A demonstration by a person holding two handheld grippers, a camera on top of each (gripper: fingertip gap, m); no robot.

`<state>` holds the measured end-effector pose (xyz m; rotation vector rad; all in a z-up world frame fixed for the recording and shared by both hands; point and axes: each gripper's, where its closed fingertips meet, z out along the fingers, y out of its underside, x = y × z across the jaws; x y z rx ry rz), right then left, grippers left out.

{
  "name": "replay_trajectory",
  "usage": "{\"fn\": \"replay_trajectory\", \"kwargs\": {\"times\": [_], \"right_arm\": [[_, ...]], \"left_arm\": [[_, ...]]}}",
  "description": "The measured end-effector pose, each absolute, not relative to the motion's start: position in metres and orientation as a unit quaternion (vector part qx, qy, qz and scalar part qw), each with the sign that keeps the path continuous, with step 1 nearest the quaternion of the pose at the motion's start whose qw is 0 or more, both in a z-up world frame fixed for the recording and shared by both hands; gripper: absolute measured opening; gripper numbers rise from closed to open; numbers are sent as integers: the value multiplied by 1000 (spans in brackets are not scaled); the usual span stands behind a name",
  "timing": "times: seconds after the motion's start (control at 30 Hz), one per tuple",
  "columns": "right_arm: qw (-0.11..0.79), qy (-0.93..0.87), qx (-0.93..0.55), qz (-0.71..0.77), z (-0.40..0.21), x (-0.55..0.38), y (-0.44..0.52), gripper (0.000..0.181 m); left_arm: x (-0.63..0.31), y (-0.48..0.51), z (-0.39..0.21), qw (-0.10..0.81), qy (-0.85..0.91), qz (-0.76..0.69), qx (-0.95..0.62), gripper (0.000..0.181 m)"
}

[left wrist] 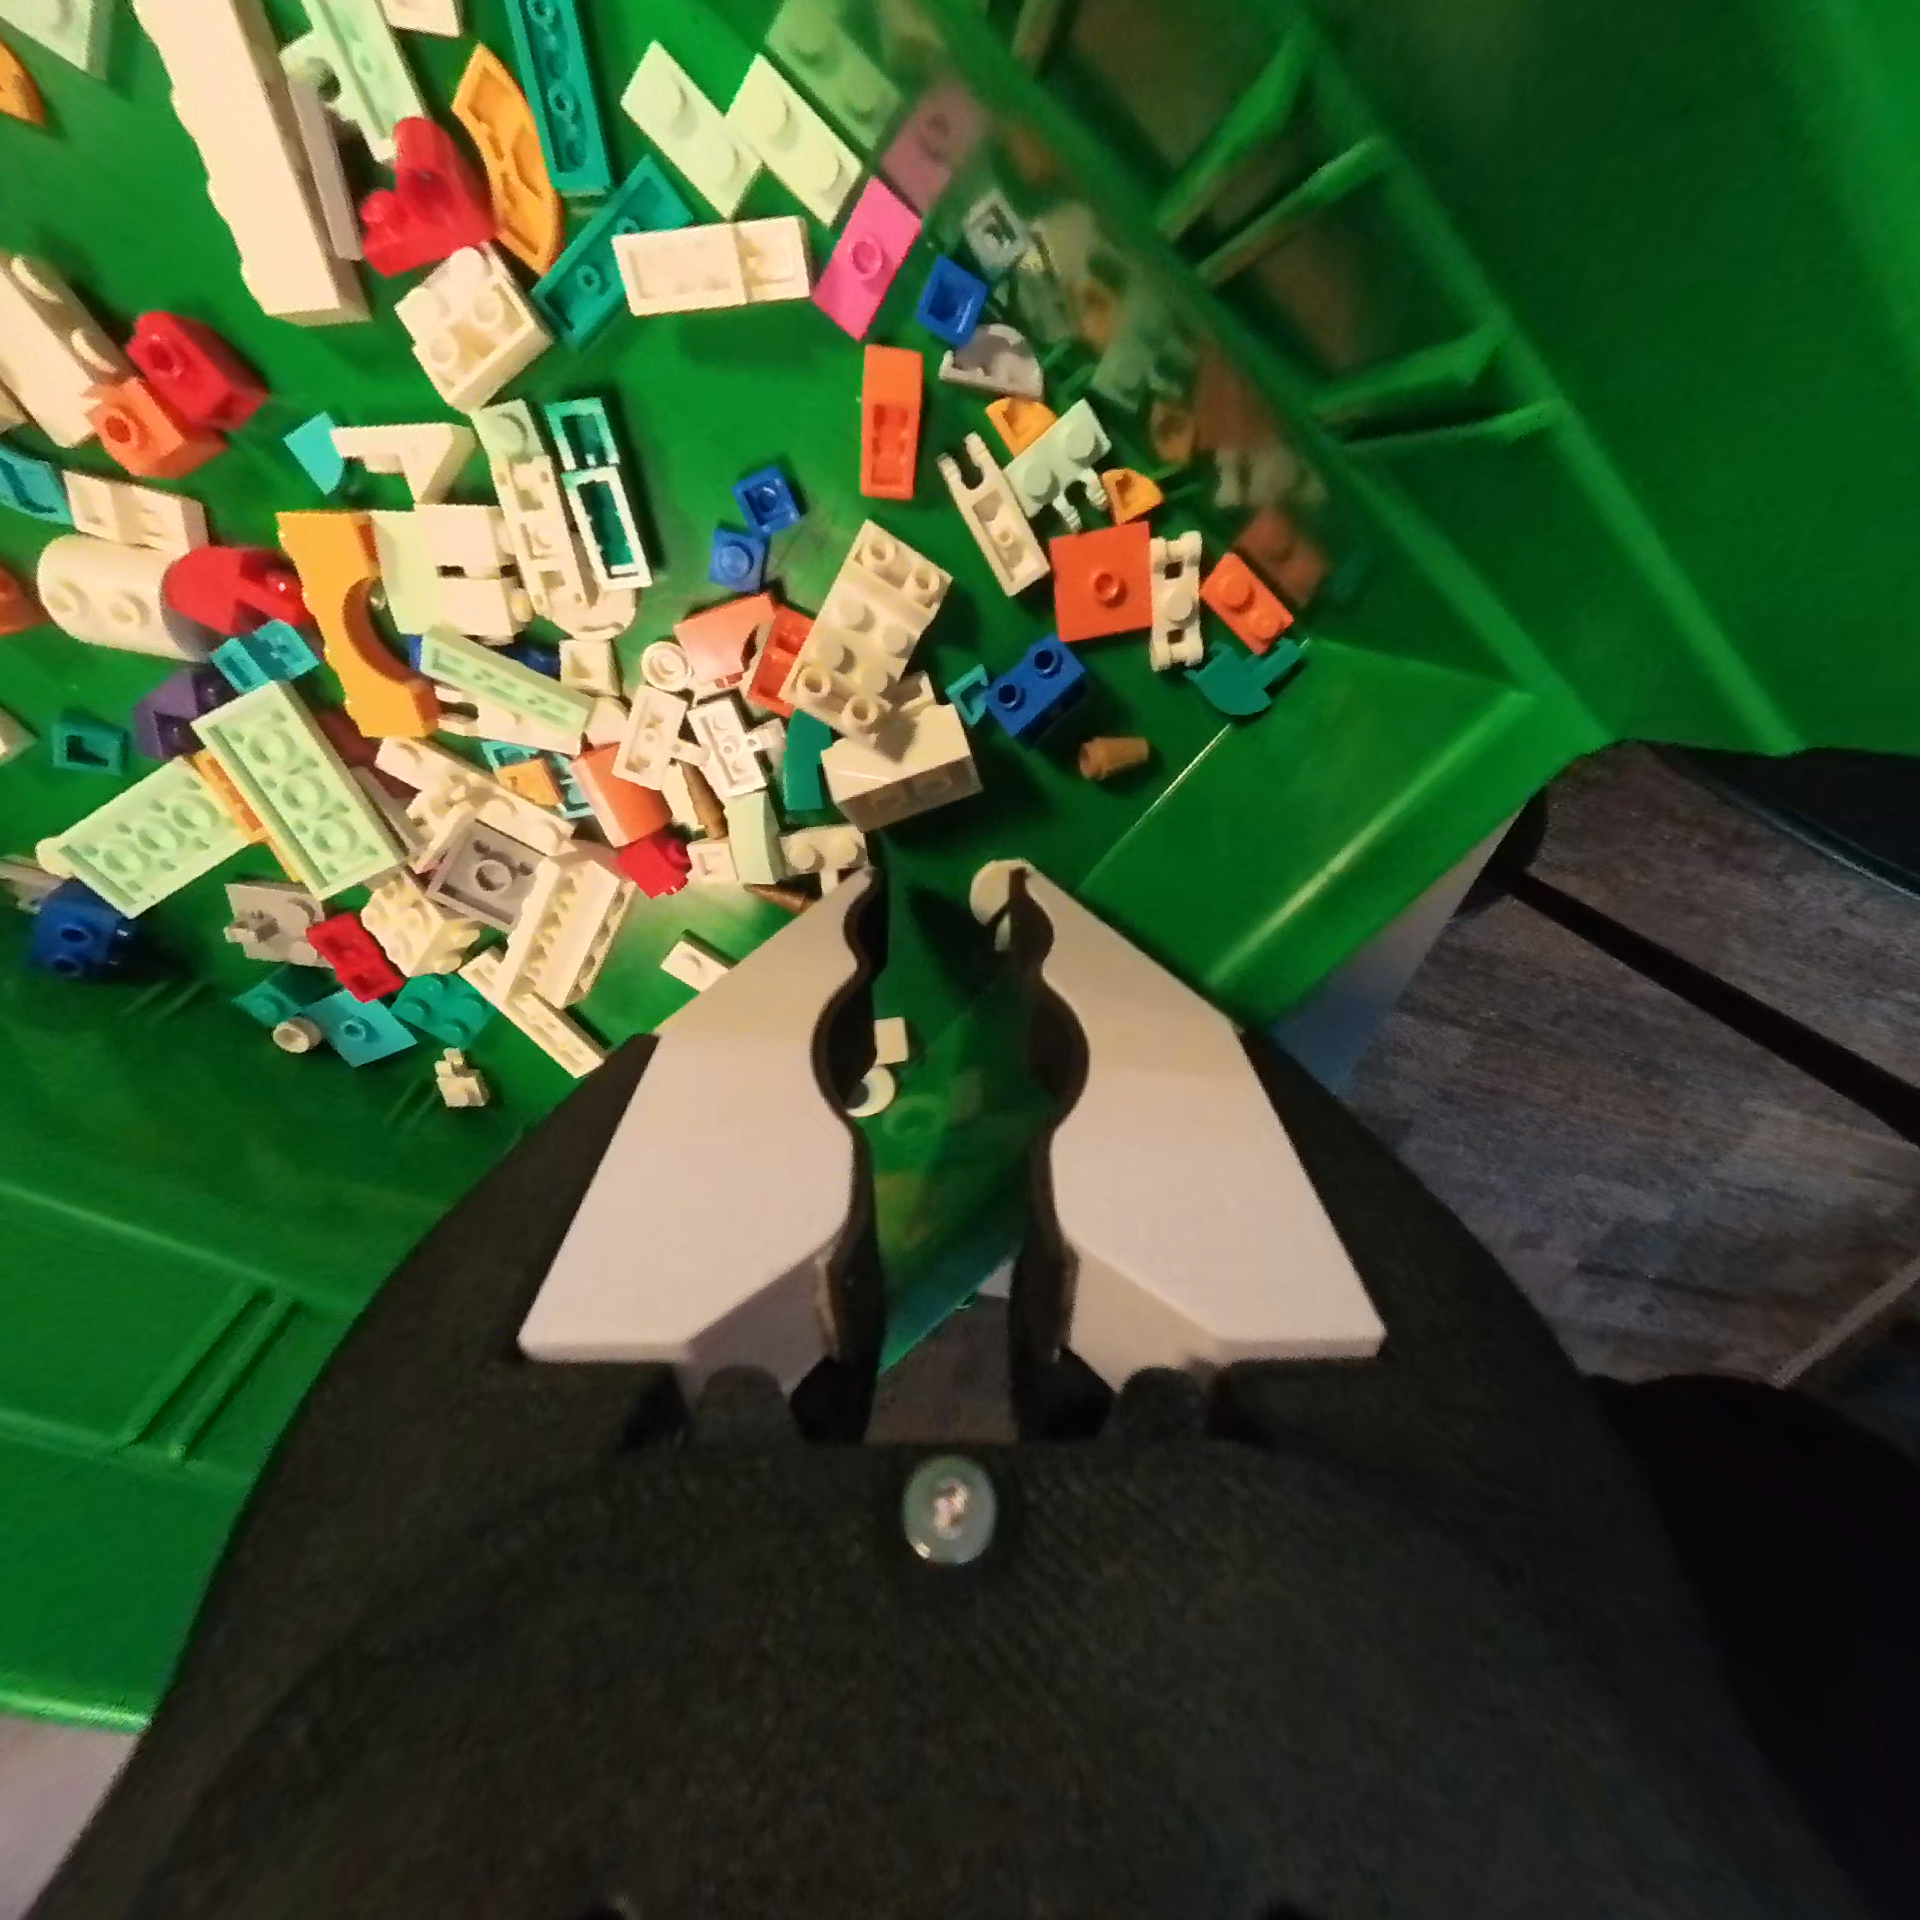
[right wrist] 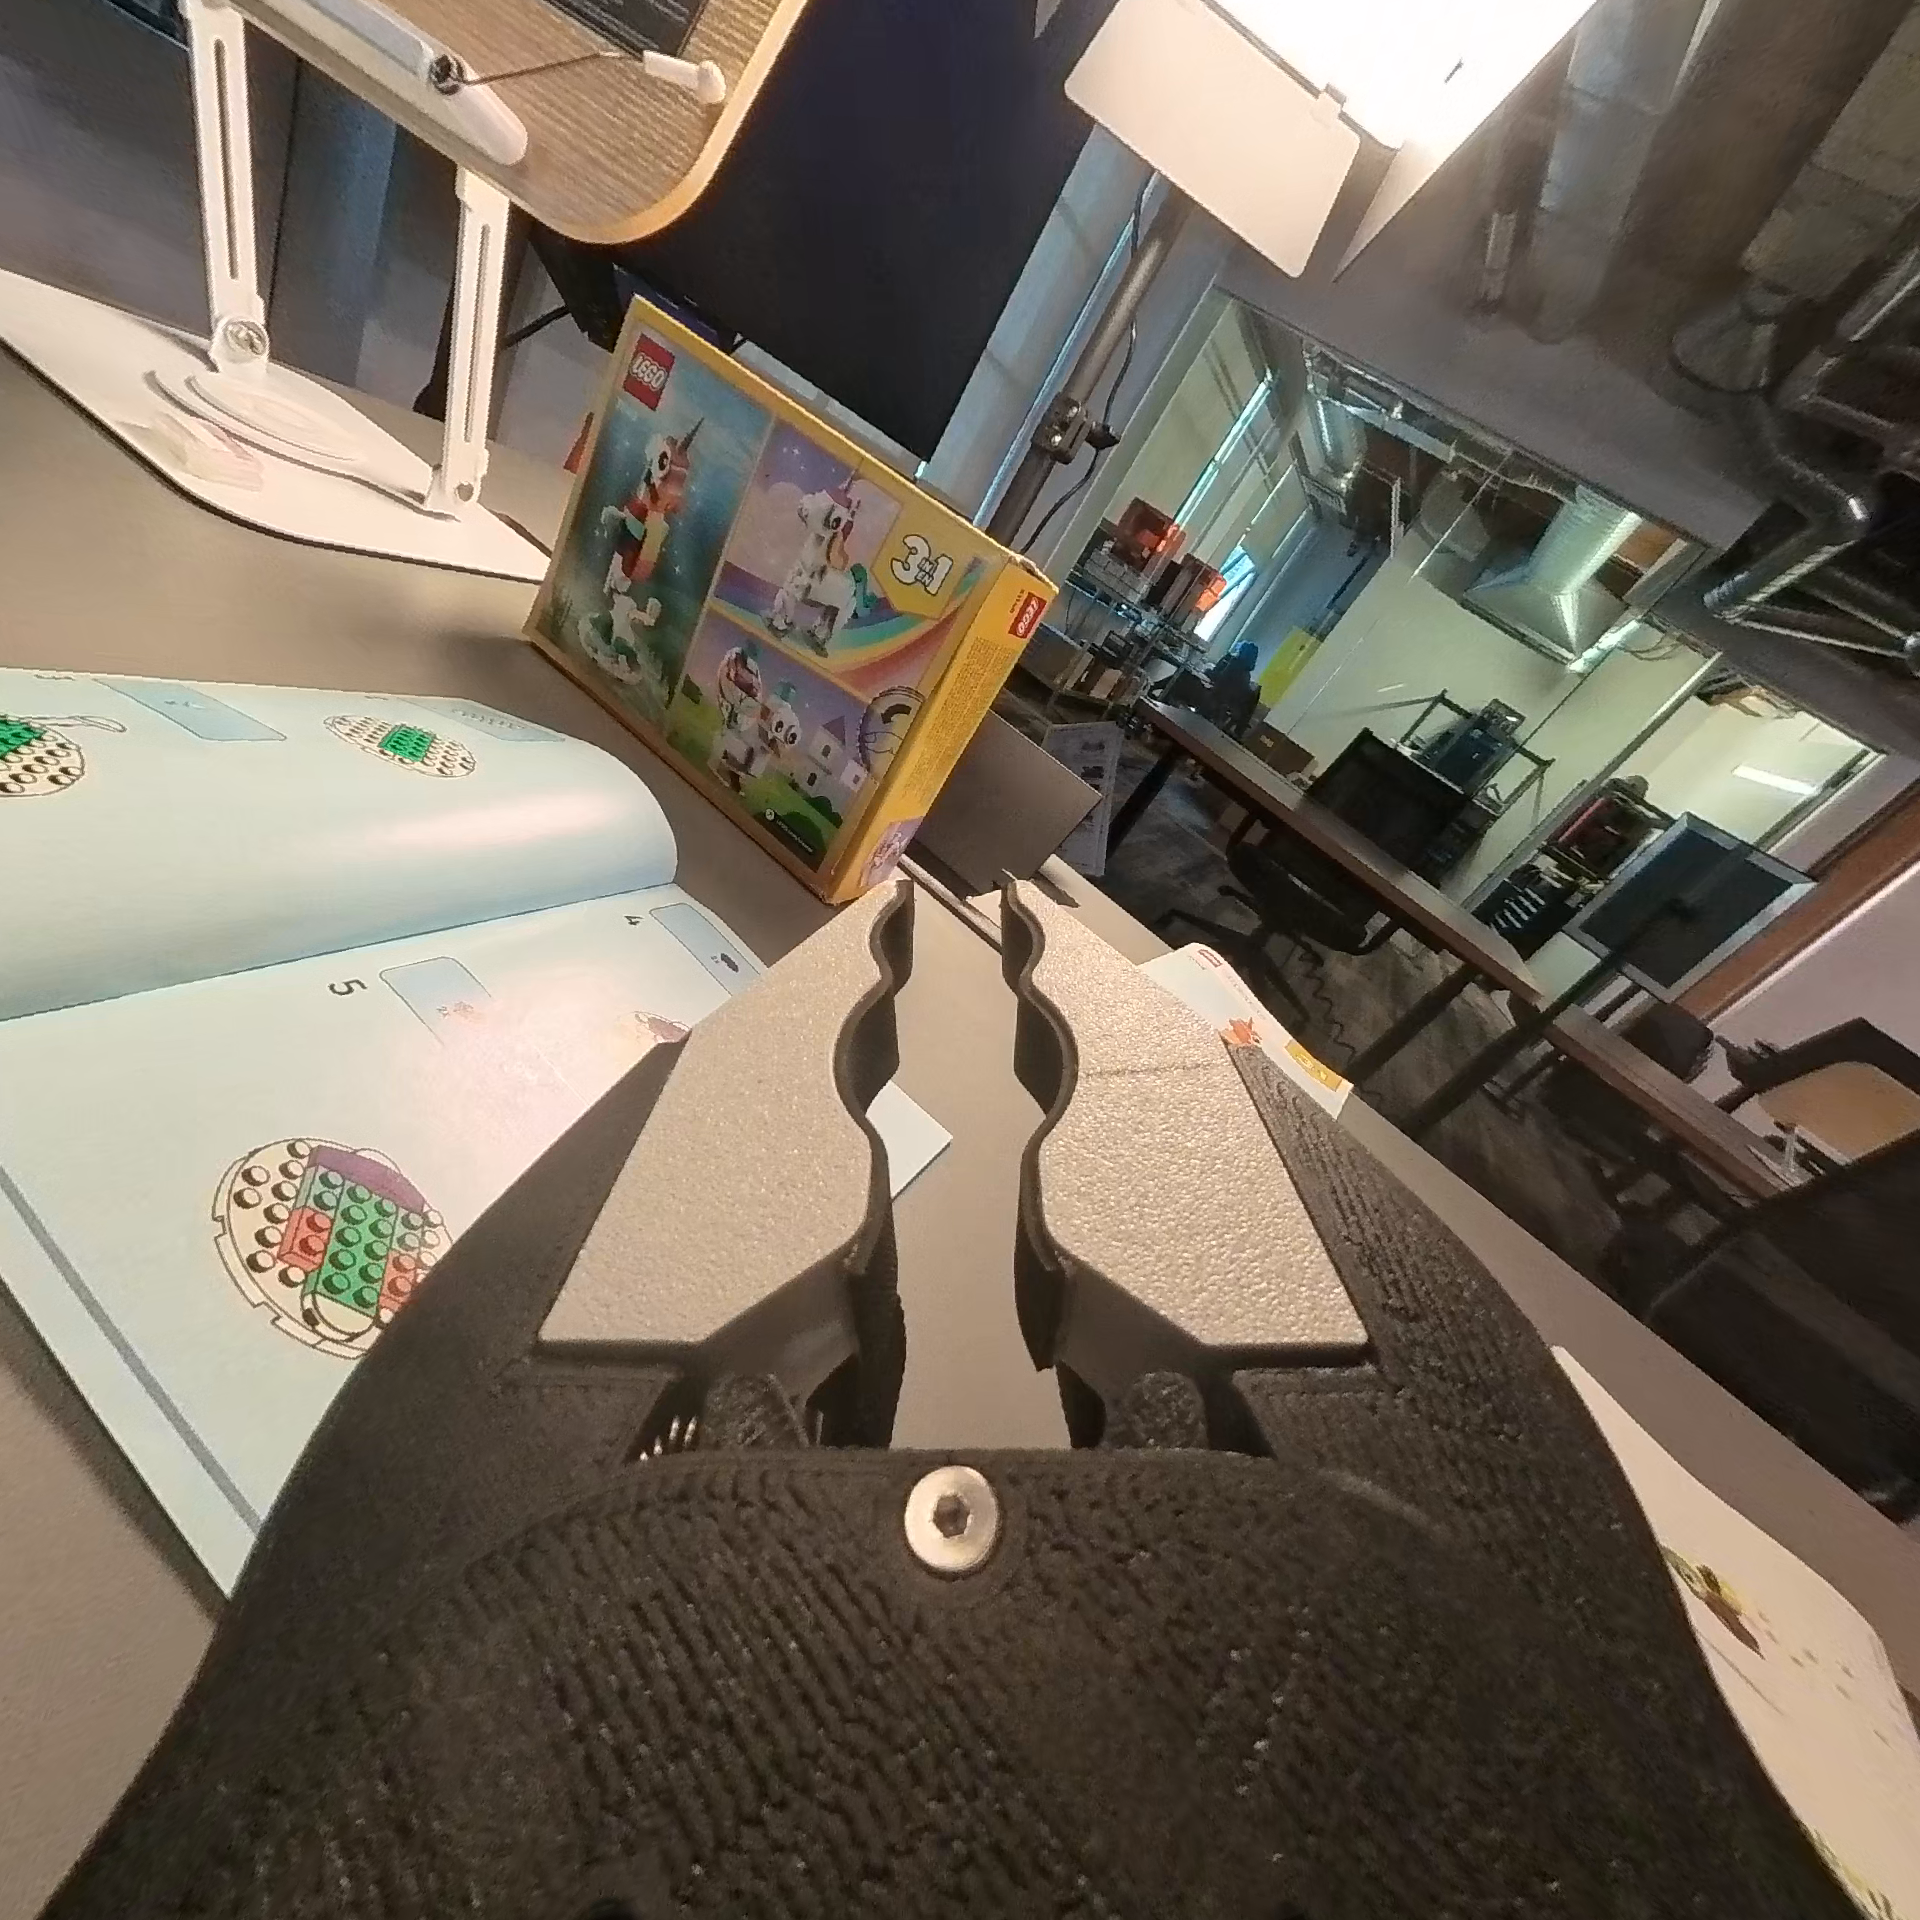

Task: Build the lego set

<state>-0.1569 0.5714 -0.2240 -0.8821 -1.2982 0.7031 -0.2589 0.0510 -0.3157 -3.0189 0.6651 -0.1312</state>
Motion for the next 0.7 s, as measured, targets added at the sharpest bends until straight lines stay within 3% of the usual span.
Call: {"fn": "replay_trajectory", "kwargs": {"times": [0.4, 0.5, 0.6, 0.7], "right_arm": [[652, -572, -389, 310, -224, -157, 571, 15], [653, -572, -388, 310, -224, -157, 571, 15], [653, -572, -388, 309, -224, -157, 572, 15], [654, -569, -389, 312, -223, -156, 572, 15]], "left_arm": [[-264, 58, -320, 24, 233, -26, -972, 19], [-258, 56, -317, 24, 172, -62, -983, 19], [-261, 51, -315, 10, 70, -69, -995, 8], [-258, 52, -312, 19, -36, -79, -996, 10]]}}
